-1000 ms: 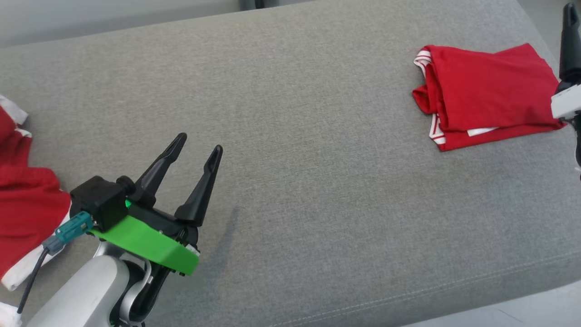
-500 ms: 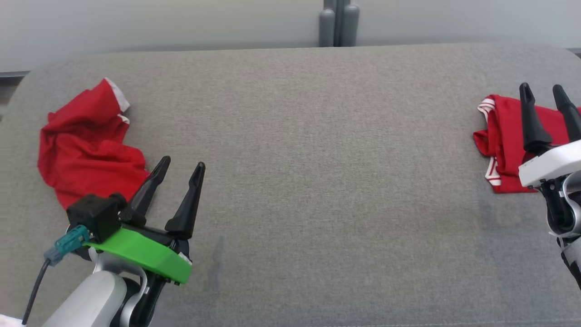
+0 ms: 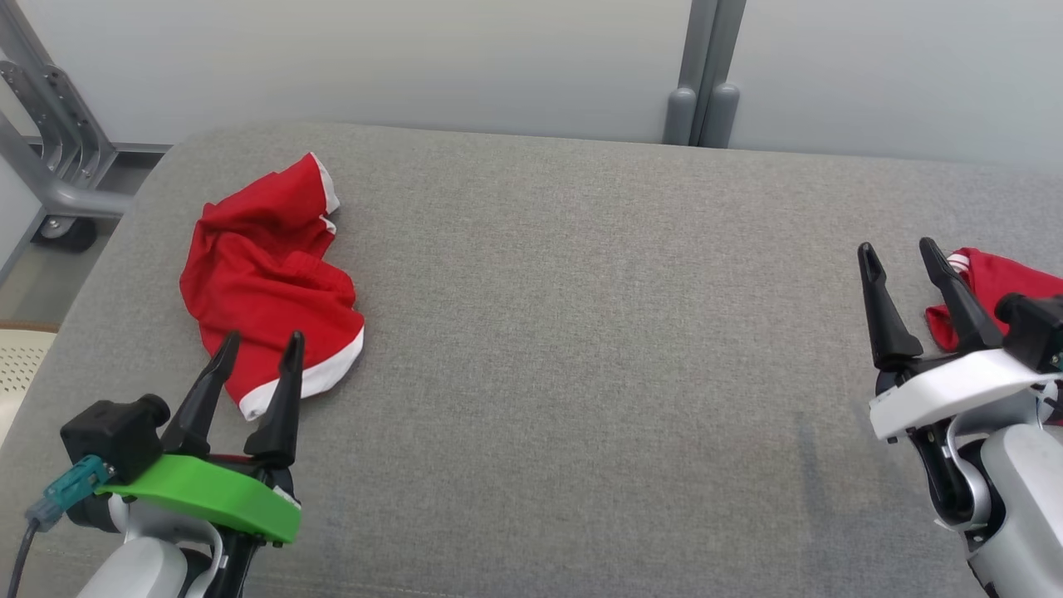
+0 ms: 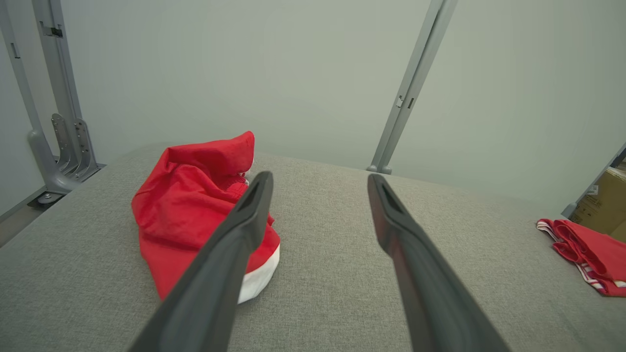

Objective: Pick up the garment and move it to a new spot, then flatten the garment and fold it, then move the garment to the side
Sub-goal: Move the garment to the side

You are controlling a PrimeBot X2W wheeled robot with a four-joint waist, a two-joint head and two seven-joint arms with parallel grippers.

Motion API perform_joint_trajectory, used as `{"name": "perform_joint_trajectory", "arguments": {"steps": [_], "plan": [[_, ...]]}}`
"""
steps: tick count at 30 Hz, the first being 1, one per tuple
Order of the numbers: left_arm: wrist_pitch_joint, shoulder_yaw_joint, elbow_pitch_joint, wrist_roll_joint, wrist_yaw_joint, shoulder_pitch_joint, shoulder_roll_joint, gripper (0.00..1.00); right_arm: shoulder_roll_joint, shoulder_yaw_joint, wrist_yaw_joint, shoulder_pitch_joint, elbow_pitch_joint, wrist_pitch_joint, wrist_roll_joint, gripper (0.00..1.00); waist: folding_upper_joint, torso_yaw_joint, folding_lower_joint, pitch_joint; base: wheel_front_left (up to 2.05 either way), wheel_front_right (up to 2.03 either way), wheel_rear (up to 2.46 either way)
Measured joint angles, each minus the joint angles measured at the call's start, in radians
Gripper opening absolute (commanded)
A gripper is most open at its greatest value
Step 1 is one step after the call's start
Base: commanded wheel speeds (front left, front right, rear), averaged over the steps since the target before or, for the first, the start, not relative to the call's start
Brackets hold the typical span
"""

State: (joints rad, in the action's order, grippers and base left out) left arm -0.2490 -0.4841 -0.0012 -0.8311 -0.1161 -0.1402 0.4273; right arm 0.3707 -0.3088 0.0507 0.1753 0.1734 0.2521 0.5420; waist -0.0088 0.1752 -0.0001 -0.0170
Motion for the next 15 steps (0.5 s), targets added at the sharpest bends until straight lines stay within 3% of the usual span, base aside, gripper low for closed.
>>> {"name": "perform_joint_trajectory", "arguments": {"steps": [6, 15], "plan": [[0.0, 0.042, -0.007, 0.017, 0.0, 0.025, -0.006, 1.0, -0.023, 0.01, 0.031, -0.062, -0.067, 0.0, -0.025, 1.0, 0.0, 0.006, 0.0, 0.009, 0.0, 0.0, 0.0], [0.0, 0.073, -0.024, 0.046, -0.003, 0.045, -0.03, 1.0, -0.049, 0.004, 0.041, -0.108, -0.134, 0.0, -0.058, 1.0, 0.0, -0.001, 0.0, 0.009, 0.0, 0.0, 0.0]]}}
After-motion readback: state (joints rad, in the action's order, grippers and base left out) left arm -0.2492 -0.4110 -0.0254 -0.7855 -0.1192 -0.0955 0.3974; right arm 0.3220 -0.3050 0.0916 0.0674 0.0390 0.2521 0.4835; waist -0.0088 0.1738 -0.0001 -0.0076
